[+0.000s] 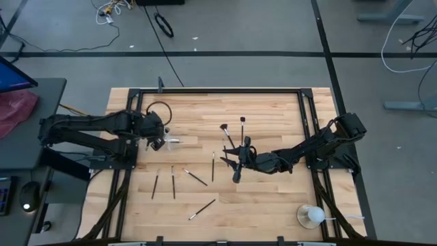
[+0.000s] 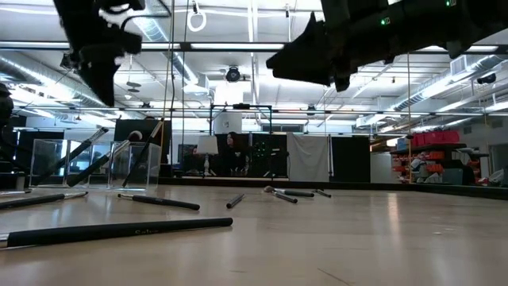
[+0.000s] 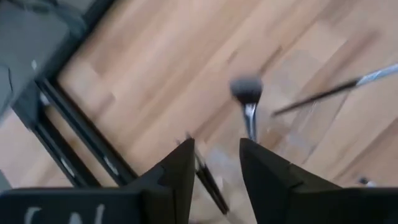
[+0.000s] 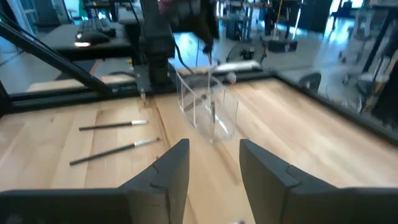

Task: Put items in baskets/containers
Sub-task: Put the black highlighter brush into the transparent organizer

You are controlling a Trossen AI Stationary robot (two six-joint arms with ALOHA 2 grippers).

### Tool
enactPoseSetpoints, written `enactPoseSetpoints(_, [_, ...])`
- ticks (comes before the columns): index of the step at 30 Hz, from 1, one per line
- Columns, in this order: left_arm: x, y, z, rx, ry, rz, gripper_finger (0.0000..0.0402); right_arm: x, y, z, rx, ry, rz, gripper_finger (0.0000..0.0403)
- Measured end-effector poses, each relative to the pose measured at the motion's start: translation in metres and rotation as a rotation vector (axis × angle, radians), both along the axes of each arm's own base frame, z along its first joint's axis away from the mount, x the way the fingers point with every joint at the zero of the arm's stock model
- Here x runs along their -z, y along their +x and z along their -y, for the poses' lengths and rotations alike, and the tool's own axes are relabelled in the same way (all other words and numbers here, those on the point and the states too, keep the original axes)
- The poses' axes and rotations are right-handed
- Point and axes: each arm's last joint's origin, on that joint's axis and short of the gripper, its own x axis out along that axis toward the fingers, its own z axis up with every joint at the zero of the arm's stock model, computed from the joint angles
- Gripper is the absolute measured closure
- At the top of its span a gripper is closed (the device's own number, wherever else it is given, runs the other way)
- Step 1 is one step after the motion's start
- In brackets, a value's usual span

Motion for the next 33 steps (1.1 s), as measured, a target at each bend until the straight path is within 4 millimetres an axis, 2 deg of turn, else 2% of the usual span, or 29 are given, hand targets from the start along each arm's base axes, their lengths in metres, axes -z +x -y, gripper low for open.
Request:
enactPoseSetpoints(5, [-0.023, 0.009, 0.005, 0.064, 0.108, 0.106, 0.0266, 0.012, -0.001, 0.01, 0.066, 0.096, -0.085, 0.0262])
enactPoseSetpoints(11, [-0.029, 0.026, 0.02, 0.191, 0.188, 0.226, 0.0266, 0.027, -0.004, 0.026, 0.167, 0.193, -0.191, 0.0259])
enactPoseSetpoints(16, [-0.03, 0.044, 0.038, 0.288, 0.233, 0.325, 0.0266, 0.041, -0.007, 0.044, 0.274, 0.241, -0.282, 0.0234])
enactPoseSetpoints(19, [-0.015, 0.057, 0.048, 0.342, 0.276, 0.409, 0.0266, 0.053, -0.005, 0.052, 0.305, 0.231, -0.318, 0.0214])
enactPoseSetpoints(24, [0.027, 0.072, 0.058, 0.423, 0.264, 0.583, 0.0266, 0.072, -0.002, 0.063, 0.346, 0.22, -0.373, 0.02])
enactPoseSetpoints(29, [0.057, 0.077, 0.06, 0.545, 0.168, 0.708, 0.0266, 0.082, 0.0, 0.073, 0.352, 0.214, -0.412, 0.0211])
enactPoseSetpoints(33, [0.067, 0.079, 0.058, 0.551, 0.153, 0.72, 0.0266, 0.088, 0.003, 0.08, 0.312, 0.201, -0.433, 0.0232])
